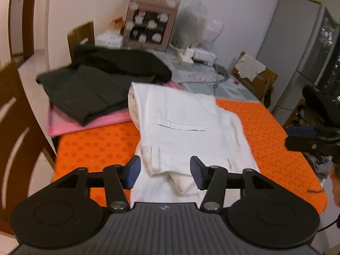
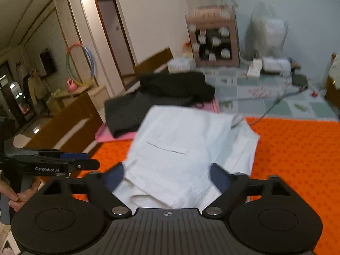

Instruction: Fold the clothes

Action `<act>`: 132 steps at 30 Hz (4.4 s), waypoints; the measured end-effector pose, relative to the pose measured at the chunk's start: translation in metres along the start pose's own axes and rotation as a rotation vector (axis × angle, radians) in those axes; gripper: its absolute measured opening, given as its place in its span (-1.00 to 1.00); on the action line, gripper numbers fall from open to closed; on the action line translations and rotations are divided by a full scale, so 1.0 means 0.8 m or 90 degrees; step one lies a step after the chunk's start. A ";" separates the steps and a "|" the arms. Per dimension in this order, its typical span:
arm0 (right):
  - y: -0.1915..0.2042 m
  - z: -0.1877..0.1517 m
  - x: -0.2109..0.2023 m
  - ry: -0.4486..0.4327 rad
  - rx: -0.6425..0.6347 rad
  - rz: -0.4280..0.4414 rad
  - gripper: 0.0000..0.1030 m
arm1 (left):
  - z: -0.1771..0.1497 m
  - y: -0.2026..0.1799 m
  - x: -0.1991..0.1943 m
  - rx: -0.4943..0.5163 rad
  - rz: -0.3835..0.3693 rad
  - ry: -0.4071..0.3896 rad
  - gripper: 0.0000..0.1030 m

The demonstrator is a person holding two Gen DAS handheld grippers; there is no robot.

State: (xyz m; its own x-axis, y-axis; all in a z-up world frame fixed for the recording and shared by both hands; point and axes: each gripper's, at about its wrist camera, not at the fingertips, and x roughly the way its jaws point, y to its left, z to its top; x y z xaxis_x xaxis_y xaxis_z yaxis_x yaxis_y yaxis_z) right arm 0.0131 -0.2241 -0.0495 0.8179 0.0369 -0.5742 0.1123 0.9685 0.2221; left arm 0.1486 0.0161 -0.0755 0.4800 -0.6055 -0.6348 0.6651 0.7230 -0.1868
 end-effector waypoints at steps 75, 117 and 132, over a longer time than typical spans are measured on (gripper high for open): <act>0.017 -0.429 -0.117 0.055 0.108 0.221 -0.72 | -0.221 -0.071 -0.289 0.096 0.052 -0.051 0.88; 0.034 -0.222 -0.227 0.113 0.270 0.261 -0.69 | -0.408 -0.301 -0.290 0.232 0.041 -0.168 0.99; -0.008 -0.264 -0.224 0.098 0.339 0.303 -0.49 | -0.404 -0.367 -0.271 0.372 0.156 -0.273 -0.80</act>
State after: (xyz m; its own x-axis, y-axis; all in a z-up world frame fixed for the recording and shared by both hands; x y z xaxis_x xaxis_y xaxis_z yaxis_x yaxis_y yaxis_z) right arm -0.2532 -0.1852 -0.1149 0.7627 0.4961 -0.4150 0.0557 0.5888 0.8063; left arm -0.3357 0.0429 -0.1253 0.7534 -0.6130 -0.2378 0.6483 0.6323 0.4242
